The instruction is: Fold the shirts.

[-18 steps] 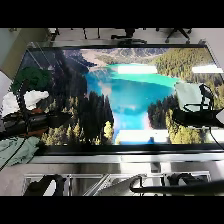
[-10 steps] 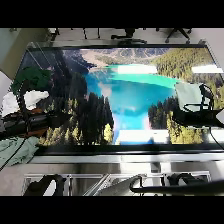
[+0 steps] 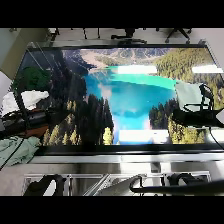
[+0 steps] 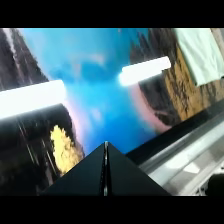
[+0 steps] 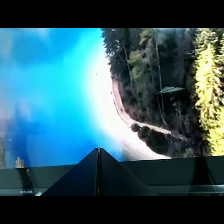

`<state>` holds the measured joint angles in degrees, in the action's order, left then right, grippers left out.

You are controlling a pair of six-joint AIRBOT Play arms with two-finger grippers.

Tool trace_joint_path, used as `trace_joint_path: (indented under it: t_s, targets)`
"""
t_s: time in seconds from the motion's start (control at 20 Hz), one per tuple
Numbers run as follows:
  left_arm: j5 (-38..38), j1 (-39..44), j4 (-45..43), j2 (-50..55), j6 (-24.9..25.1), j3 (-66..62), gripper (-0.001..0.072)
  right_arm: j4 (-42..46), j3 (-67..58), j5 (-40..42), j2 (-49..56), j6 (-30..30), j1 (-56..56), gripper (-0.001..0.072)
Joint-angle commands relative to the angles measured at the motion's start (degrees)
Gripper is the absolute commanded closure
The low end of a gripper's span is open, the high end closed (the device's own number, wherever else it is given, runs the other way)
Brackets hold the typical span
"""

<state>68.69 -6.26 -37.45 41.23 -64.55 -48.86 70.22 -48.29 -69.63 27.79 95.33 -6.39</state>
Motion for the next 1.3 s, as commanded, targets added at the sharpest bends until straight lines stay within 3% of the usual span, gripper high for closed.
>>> trace_joint_path:
  t_s: [0.0,0.15,0.2,0.25,0.3,0.45,0.75,0.95,1.15,1.2,1.25]
  targets:
    - [-11.8,-0.9,-1.2,0.4,-1.3,-0.9,0.0697,0.0,0.0,0.0,0.0,0.0,0.0,0.0694]
    - [-15.1,-8.5,-12.5,8.9,-3.2,-11.4,0.0688,0.0,0.0,0.7,0.0,0.0,0.1,0.0694]
    - [-15.2,-11.4,-14.6,12.8,-2.8,-15.4,0.0528,0.0,0.0,1.5,0.0,0.0,0.0,0.0694]
    - [-16.4,-14.2,-16.4,17.7,-1.8,-19.8,0.0079,0.0,0.0,1.9,0.2,0.0,0.1,0.0694]
    - [-17.9,-16.3,-17.3,22.8,-1.4,-23.9,0.0003,0.0,0.0,1.8,0.3,0.0,0.0,0.0694]
    - [-19.5,-19.8,-20.2,41.6,3.3,-39.4,0.0004,0.0,0.0,1.8,0.4,0.0,0.1,0.0694]
    - [-18.6,-18.8,-27.8,77.1,3.2,-71.4,0.0004,0.0,0.0,1.8,0.5,0.0,0.0,0.0694]
    - [-34.9,-18.7,-29.0,83.1,3.3,-65.6,0.0004,0.0,0.0,1.7,1.6,0.0,0.0,0.0693]
    - [-40.0,-18.6,-28.9,86.9,3.2,-63.2,0.0005,0.0,0.0,1.7,2.9,0.0,0.0,0.0694]
    - [-40.8,-18.6,-28.9,87.4,3.2,-63.2,0.0043,0.0,0.0,1.7,3.2,0.0,0.0,0.0694]
    - [-41.1,-18.6,-28.9,87.6,3.0,-63.2,0.0369,0.0,0.0,1.7,3.3,0.0,0.0,0.0693]
